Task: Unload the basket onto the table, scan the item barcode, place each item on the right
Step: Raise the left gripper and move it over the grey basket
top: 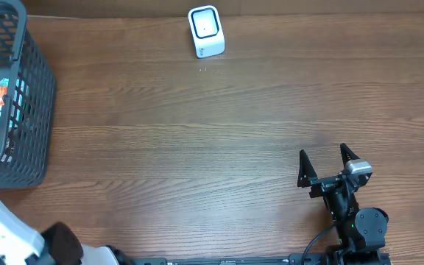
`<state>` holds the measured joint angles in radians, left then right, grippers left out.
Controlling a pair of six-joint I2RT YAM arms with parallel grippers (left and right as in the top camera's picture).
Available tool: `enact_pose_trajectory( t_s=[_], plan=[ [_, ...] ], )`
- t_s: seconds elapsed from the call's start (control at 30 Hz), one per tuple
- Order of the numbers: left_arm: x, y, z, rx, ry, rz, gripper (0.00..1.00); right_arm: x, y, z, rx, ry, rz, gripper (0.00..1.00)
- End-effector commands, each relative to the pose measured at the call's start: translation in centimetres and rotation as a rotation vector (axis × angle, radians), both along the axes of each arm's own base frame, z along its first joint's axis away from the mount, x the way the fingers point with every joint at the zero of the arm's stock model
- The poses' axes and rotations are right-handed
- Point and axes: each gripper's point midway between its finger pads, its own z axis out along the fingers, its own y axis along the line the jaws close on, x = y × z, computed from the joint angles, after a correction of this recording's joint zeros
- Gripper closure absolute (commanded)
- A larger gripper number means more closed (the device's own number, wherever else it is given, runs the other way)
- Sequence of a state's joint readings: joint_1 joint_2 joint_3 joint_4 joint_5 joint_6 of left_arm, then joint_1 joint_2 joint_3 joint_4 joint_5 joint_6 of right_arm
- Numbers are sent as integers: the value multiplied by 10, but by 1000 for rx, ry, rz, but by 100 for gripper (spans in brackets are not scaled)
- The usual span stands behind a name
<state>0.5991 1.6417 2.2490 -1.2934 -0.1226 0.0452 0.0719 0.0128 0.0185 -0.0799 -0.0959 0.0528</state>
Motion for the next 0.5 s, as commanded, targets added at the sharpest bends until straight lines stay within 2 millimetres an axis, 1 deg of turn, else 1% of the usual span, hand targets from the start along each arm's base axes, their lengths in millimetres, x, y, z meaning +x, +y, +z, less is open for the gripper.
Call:
enact_pose_trajectory(
  t_s=[0.0,0.1,0.2,0.23,0.33,0.47],
  plan=[
    [15,21,-29,-23,78,-23,1,1,-4,-2,7,-1,-19,0],
    [23,34,-51,-50,126,-38,1,1,-4,-2,7,-1,-19,0],
    [32,41,-72,-75,173,-106,0,1,-4,-2,7,-1,-19,0],
    [36,42,-79,-90,182,-137,0,1,-4,-2,7,-1,-19,0],
    [49,34,-103,-158,207,-262,0,1,-4,-2,7,-1,-19,0],
    [57,37,-133,-212,259,-302,0,1,-4,-2,7,-1,-19,0]
  ],
)
